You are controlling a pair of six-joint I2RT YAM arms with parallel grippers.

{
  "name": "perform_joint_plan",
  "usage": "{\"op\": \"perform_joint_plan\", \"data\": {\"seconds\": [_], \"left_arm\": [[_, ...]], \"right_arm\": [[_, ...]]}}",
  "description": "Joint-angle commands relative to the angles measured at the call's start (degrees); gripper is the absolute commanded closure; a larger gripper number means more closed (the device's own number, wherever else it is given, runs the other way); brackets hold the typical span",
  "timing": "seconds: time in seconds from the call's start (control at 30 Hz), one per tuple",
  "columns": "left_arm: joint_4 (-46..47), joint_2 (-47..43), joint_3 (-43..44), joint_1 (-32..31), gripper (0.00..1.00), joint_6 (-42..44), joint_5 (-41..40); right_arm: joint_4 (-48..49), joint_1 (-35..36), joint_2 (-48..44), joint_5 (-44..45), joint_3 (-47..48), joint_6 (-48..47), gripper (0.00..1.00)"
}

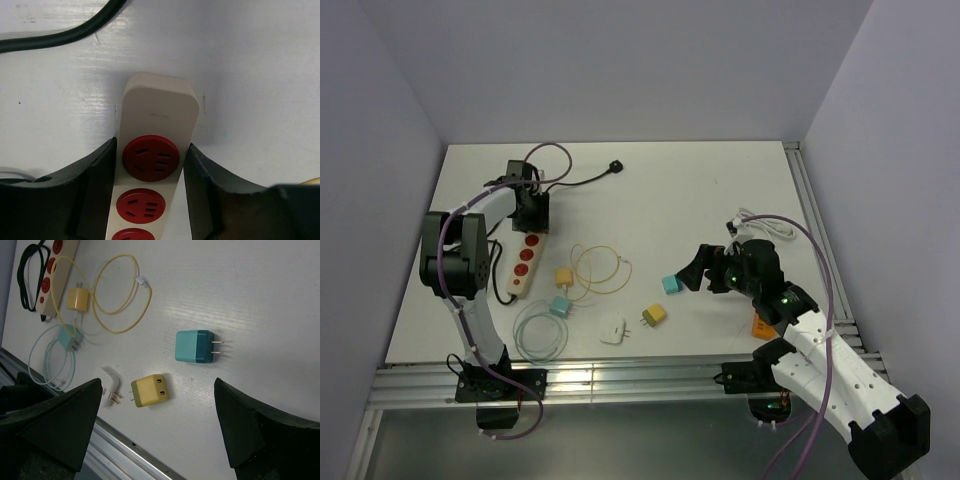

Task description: Insert the plug

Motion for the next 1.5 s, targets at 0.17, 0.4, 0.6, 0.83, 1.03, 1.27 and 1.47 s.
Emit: {"op": "perform_joint_plan", "data": {"seconds": [0.17,0.4,0.6,0.83,1.03,1.27,1.47], "left_arm": [[-2.54,1.9,5.11,0.36,0.88,-10.91,3.02],[-0.43,0.59,2.57,0.36,0.55,-14.61,3.29],[-0.42,-6.35,0.98,0.36,0.11,-14.44,2.32],[0.62,-19.79,-0.49,-1.22,0.01,-16.1,4.25],[10.72,-37.28,-10.06,-8.42,0.01,-19.0,10.57],[19.17,-53.12,-22.65,-13.09,0.05,-25.5,18.14],[15.23,-55.93,-23.71,-14.14,0.16,-26.83,20.08]], "right_arm": [[1.26,3.74,3.71,4.08,0.99,2.89,0.01],[0.73,7.08,6.62,7.95,2.05,3.33,0.0],[1.08,8.22,10.39,8.92,2.92,4.12,0.0],[-3.22,11.3,17.94,14.89,7.32,10.97,0.0],[-5.33,12.01,28.49,20.51,14.34,4.13,0.0],[-9.73,12.36,38.16,22.63,19.8,-2.11,0.08],[-9.03,14.82,40.45,22.45,20.42,-3.96,0.13]]}}
